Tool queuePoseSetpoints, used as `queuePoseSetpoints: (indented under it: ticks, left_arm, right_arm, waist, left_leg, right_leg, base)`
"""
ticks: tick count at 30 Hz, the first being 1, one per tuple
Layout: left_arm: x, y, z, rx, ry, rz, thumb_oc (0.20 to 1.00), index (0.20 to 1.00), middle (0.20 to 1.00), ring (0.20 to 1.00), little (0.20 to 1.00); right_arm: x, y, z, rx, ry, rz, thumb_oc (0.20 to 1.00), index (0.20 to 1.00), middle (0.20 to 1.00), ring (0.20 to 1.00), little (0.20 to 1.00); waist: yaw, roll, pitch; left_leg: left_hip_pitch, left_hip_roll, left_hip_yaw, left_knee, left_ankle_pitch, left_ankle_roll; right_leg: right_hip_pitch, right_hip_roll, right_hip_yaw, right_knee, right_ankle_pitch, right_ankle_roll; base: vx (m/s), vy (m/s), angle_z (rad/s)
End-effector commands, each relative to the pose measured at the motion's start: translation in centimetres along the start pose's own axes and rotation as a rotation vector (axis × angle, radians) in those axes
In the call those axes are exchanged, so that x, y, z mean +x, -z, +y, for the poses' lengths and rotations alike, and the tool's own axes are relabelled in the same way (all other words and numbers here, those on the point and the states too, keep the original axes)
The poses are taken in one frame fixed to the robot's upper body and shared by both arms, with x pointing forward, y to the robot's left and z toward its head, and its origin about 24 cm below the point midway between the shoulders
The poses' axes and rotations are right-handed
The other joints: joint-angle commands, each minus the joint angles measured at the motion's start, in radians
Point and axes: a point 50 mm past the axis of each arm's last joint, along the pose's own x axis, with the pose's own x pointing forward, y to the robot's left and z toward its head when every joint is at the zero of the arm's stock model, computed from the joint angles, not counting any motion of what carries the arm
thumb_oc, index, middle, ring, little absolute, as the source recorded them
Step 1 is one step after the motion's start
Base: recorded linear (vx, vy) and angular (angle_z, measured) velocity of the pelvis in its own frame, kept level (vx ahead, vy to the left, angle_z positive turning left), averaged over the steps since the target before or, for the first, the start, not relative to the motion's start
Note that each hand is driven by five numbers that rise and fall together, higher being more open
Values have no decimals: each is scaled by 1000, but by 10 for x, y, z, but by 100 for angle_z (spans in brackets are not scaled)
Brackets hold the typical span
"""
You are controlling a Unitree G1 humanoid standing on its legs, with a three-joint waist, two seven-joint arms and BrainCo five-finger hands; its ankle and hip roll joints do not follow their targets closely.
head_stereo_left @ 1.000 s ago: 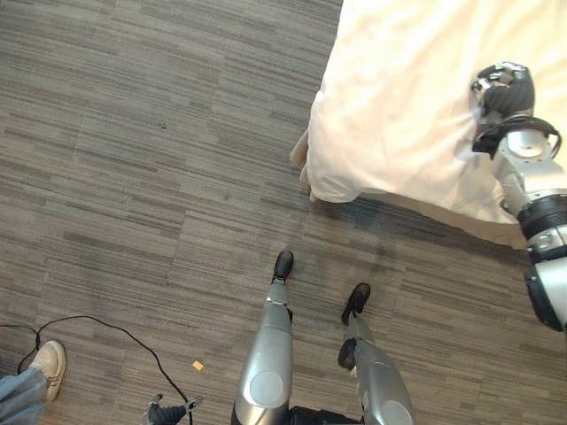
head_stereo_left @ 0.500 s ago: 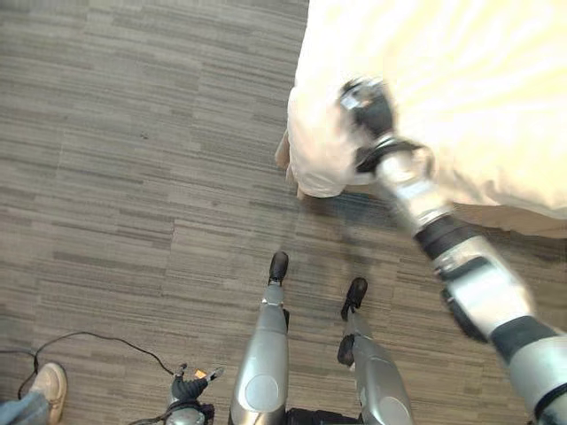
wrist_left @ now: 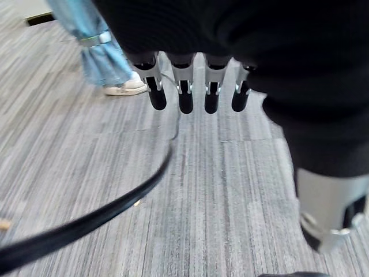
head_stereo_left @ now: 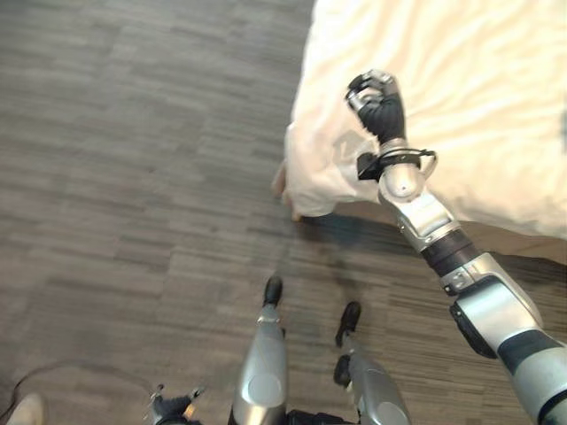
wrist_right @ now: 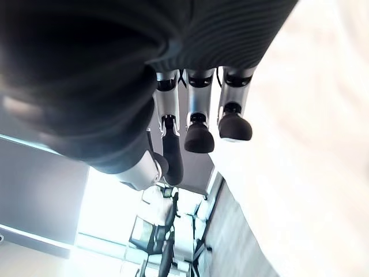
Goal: Tidy up the quilt and then pick up the clothes from the bed and put them into the laundry hamper.
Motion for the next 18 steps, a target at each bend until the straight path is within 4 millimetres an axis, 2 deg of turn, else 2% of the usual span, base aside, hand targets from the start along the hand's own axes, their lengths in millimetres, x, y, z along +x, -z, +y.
queuePoseSetpoints:
  ticks: [1, 2, 4, 7, 8, 9, 11, 13, 15, 18]
  left_arm:
    - [0, 19, 15, 128, -51, 52, 1000, 1000, 1000, 1000, 1000]
    - [1, 17, 18, 126, -53, 50, 1000, 1000, 1000, 1000, 1000]
    - [6, 11, 23, 21, -26, 81, 1000, 1000, 1000, 1000, 1000]
    - [8, 6, 22, -67, 19, 94, 1000, 1000, 1000, 1000, 1000]
    - [8, 4, 18, -97, 55, 83, 1000, 1000, 1000, 1000, 1000]
    - [7, 5, 18, -102, 59, 84, 1000, 1000, 1000, 1000, 1000]
    - [6, 3, 11, -160, 110, 73, 1000, 1000, 1000, 1000, 1000]
    - [5, 4, 8, -180, 123, 70, 1000, 1000, 1000, 1000, 1000]
    - [1, 8, 0, -200, 134, 76, 1000, 1000, 1000, 1000, 1000]
    - [-3, 10, -12, -154, 119, 123, 1000, 1000, 1000, 1000, 1000]
  right_arm:
    - [11, -13, 0, 51, 11, 15, 200, 200, 200, 200, 200]
    - [13, -11, -6, 59, 19, 36, 200, 200, 200, 200, 200]
    - [25, 4, -39, 29, 66, 153, 200, 200, 200, 200, 200]
    - [27, 25, -74, -69, 109, 253, 200, 200, 200, 200, 200]
    - [22, 40, -99, -117, 138, 311, 200, 200, 200, 200, 200]
    - [22, 41, -101, -121, 142, 317, 200, 200, 200, 200, 200]
    - [15, 54, -124, -166, 211, 379, 200, 200, 200, 200, 200]
    - [11, 60, -131, -208, 239, 409, 200, 200, 200, 200, 200]
    - [-10, 84, -144, -182, 303, 533, 200, 200, 200, 200, 200]
    - [-67, 133, -150, -32, 368, 714, 200, 200, 200, 200, 200]
  waist:
    - [10, -10, -29]
    - [8, -9, -30]
    - [4, 10, -21]
    - [5, 38, 1]
    - [8, 57, 21]
    - [8, 59, 23]
    - [12, 76, 52]
    - [10, 81, 58]
    - [0, 86, 58]
    - [-28, 72, 50]
  left_leg:
    - [-22, -22, -31, 22, -78, 54]
    - [-25, -20, -34, 25, -78, 53]
    - [-52, -16, -49, 31, -71, 47]
    - [-82, -23, -66, 20, -55, 42]
    - [-106, -30, -80, 11, -41, 37]
    - [-109, -30, -82, 10, -40, 37]
    - [-157, -38, -99, 20, -28, 34]
    - [-173, -37, -102, 20, -23, 32]
    - [-169, -35, -100, -3, -14, 28]
    - [-132, -32, -85, -37, -10, 29]
  right_leg:
    - [51, -47, 7, 71, -96, 68]
    - [50, -46, 9, 72, -97, 68]
    - [31, -42, 12, 77, -107, 63]
    - [7, -43, 4, 72, -112, 60]
    - [-16, -44, -8, 69, -111, 55]
    - [-20, -44, -9, 69, -111, 54]
    - [-81, -50, -31, 88, -109, 46]
    - [-102, -48, -37, 94, -110, 41]
    - [-109, -40, -34, 90, -114, 31]
    - [-85, -35, -23, 78, -111, 31]
  base:
    - [116, -126, -24]
    - [57, -78, -11]
    - [-31, -2, -5]
    - [-136, 45, 3]
    - [-178, 44, 16]
    - [-216, 35, 23]
    - [-195, -13, 22]
    - [-157, 19, 7]
    - [-145, 106, 3]
    - [-68, 78, -3]
